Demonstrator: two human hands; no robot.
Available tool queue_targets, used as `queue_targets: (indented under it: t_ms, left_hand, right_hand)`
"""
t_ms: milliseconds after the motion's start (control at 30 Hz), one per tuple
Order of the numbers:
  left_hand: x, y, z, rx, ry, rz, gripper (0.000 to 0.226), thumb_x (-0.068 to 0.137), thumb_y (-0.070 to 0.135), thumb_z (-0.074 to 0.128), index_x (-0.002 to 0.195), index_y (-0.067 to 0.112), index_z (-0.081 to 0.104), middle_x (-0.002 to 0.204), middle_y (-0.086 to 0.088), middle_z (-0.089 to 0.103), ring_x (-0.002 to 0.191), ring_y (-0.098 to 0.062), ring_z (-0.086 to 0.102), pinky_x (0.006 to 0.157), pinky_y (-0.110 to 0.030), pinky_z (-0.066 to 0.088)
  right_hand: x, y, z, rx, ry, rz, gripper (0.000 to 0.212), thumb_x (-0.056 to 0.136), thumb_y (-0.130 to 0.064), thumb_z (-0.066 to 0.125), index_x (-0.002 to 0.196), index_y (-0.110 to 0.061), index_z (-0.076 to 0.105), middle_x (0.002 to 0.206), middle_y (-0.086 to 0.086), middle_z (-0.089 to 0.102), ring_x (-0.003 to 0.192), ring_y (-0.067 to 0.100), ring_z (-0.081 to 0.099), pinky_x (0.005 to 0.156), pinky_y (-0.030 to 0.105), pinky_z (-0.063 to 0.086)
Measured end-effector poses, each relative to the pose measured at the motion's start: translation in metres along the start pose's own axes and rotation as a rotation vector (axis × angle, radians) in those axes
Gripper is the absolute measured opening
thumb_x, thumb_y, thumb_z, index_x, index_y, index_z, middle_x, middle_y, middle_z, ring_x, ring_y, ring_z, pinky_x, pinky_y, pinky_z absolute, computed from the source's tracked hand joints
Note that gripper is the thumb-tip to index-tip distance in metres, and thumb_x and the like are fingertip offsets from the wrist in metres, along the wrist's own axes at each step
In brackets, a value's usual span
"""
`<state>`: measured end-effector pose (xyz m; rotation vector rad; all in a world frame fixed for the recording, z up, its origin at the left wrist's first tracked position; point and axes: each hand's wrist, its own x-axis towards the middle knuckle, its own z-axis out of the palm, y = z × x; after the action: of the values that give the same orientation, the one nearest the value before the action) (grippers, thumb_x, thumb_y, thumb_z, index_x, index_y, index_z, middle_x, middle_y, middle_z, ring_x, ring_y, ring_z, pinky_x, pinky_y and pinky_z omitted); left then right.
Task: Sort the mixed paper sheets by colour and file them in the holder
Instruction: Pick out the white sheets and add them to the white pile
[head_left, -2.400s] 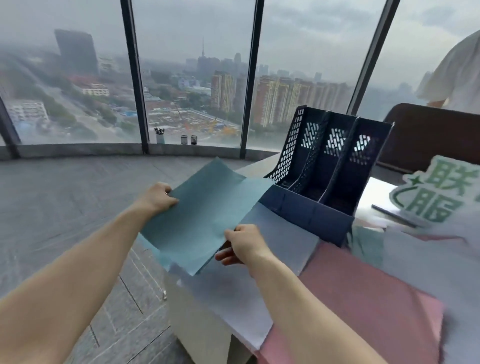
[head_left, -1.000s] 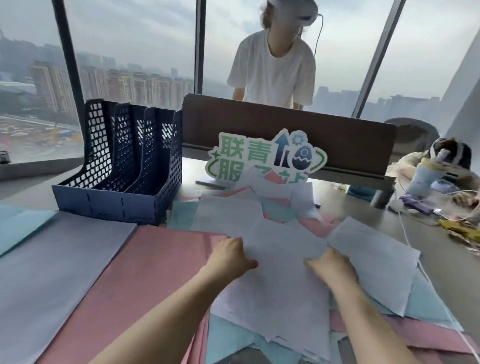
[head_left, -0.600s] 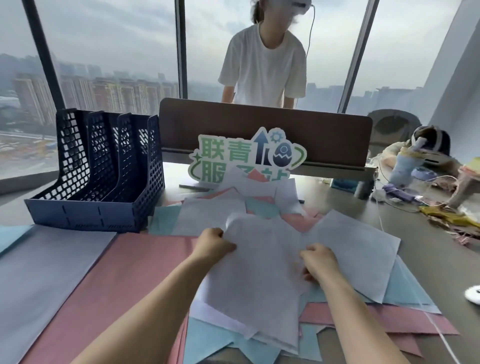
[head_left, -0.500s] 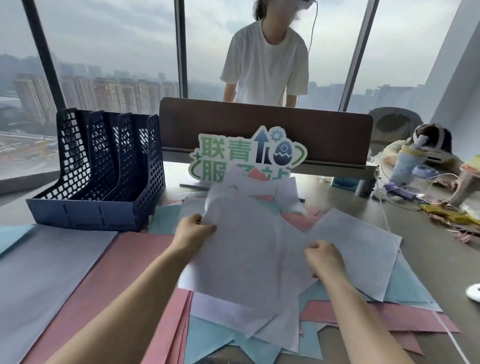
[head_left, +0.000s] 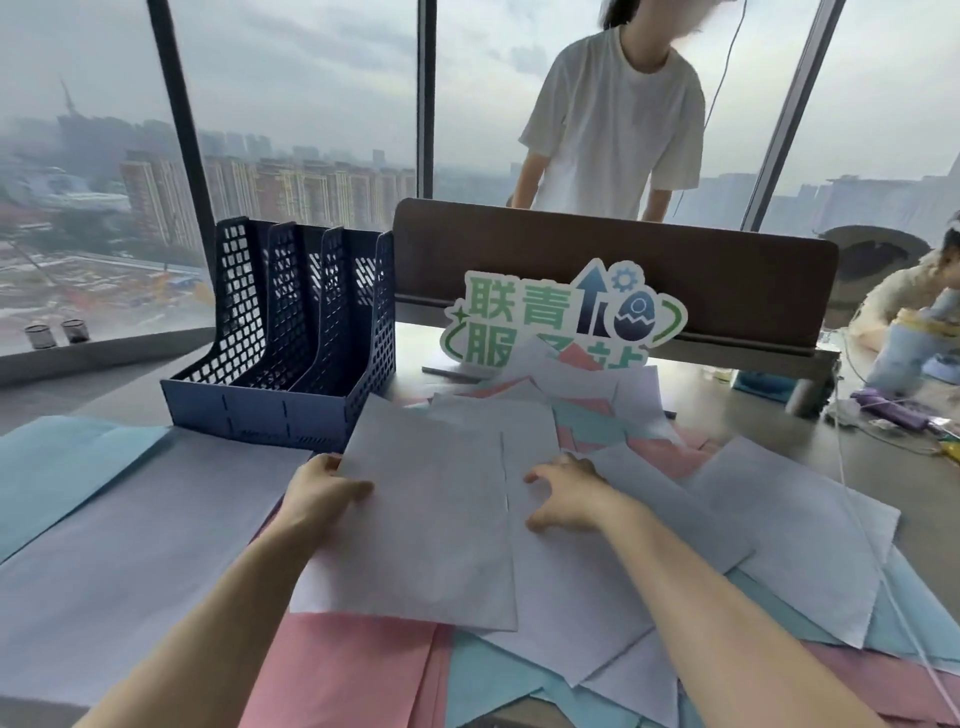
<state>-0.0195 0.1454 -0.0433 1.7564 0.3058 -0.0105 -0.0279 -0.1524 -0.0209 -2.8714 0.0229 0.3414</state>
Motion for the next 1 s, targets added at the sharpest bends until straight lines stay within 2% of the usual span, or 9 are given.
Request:
queue_targets:
  t_ms: [167, 300, 400, 500, 600, 700, 800, 900, 1000]
  left_hand:
    - [-0.001, -0.004, -0.011, -0.072, -0.036, -0.009, 0.041, 0.05, 0.008, 0.07, 0.091, 0.011, 0.066, 0.087, -0.016, 0.072, 0.083, -0.038, 0.07, 0.083, -0.054, 0.057]
    - [-0.001, -0.007, -0.015, -0.083, -0.034, -0.047, 0.027, 0.071, -0.006, 0.073, 0.094, 0.006, 0.064, 0.093, -0.021, 0.072, 0.084, -0.04, 0.071, 0.083, -0.056, 0.057]
    - [-0.001, -0.009, -0.017, -0.083, -0.028, -0.061, 0.02, 0.078, -0.006, 0.07, 0.095, 0.002, 0.064, 0.092, -0.022, 0.071, 0.082, -0.039, 0.07, 0.08, -0.052, 0.058]
    - [-0.003, -0.009, -0.019, -0.111, -0.054, -0.058, 0.02, 0.079, -0.005, 0.068, 0.099, -0.002, 0.065, 0.093, -0.024, 0.071, 0.079, -0.038, 0.07, 0.077, -0.049, 0.059]
    - [-0.004, -0.006, -0.021, -0.132, -0.07, -0.054, 0.029, 0.071, 0.0, 0.072, 0.099, -0.002, 0.064, 0.094, -0.026, 0.071, 0.084, -0.042, 0.07, 0.08, -0.053, 0.058]
    - [-0.002, -0.004, -0.02, -0.136, -0.072, -0.052, 0.036, 0.068, 0.0, 0.068, 0.103, -0.004, 0.063, 0.096, -0.028, 0.07, 0.087, -0.046, 0.069, 0.082, -0.059, 0.056]
    - [-0.003, -0.002, -0.017, -0.13, -0.088, -0.033, 0.032, 0.075, -0.008, 0.059, 0.104, 0.005, 0.063, 0.097, -0.022, 0.071, 0.086, -0.042, 0.07, 0.083, -0.055, 0.056]
    - [-0.006, 0.001, -0.011, -0.124, -0.101, -0.022, 0.033, 0.083, -0.014, 0.05, 0.097, 0.013, 0.064, 0.094, -0.018, 0.071, 0.082, -0.037, 0.069, 0.081, -0.05, 0.056]
    - [-0.007, 0.001, -0.006, -0.149, -0.116, -0.04, 0.037, 0.083, -0.013, 0.048, 0.105, 0.011, 0.067, 0.097, -0.019, 0.073, 0.08, -0.037, 0.069, 0.081, -0.052, 0.055]
  right_hand:
    - [0.025, -0.009, -0.017, -0.286, -0.141, -0.061, 0.085, 0.065, -0.056, 0.078, 0.139, -0.032, 0.043, 0.139, 0.005, 0.037, 0.133, 0.029, 0.033, 0.107, 0.046, 0.036]
    - [0.038, -0.011, -0.024, -0.419, -0.174, -0.067, 0.062, 0.06, -0.066, 0.078, 0.104, -0.027, 0.057, 0.113, 0.001, 0.045, 0.108, 0.025, 0.046, 0.085, 0.037, 0.044]
    - [0.038, -0.004, -0.028, -0.346, -0.168, -0.099, 0.037, 0.068, -0.043, 0.078, 0.082, -0.026, 0.049, 0.094, -0.002, 0.053, 0.087, 0.022, 0.053, 0.066, 0.031, 0.04]
    - [0.03, 0.015, -0.042, -0.306, -0.121, -0.076, 0.018, 0.078, -0.015, 0.064, 0.094, -0.022, 0.062, 0.101, 0.002, 0.063, 0.085, 0.022, 0.059, 0.063, 0.029, 0.045]
    - [0.022, 0.041, -0.068, -0.301, 0.166, 0.068, 0.025, 0.086, -0.015, 0.049, 0.104, -0.027, 0.06, 0.108, 0.003, 0.065, 0.089, 0.025, 0.058, 0.064, 0.029, 0.043]
    - [0.014, 0.057, -0.093, -0.055, 0.499, 0.169, 0.03, 0.091, -0.02, 0.048, 0.119, -0.026, 0.058, 0.12, 0.008, 0.063, 0.104, 0.031, 0.058, 0.075, 0.033, 0.041]
    - [0.001, 0.055, -0.111, 0.434, 0.77, 0.046, 0.023, 0.086, -0.018, 0.057, 0.106, -0.02, 0.068, 0.104, 0.006, 0.069, 0.096, 0.032, 0.061, 0.074, 0.033, 0.043]
    - [-0.007, 0.044, -0.12, 1.102, 0.748, -0.018, 0.013, 0.081, -0.015, 0.061, 0.09, -0.019, 0.07, 0.098, 0.008, 0.073, 0.085, 0.031, 0.068, 0.073, 0.035, 0.052]
    - [0.002, 0.034, -0.105, 1.396, 0.584, 0.005, 0.018, 0.089, -0.005, 0.058, 0.097, -0.017, 0.067, 0.102, 0.011, 0.072, 0.081, 0.028, 0.066, 0.077, 0.036, 0.053]
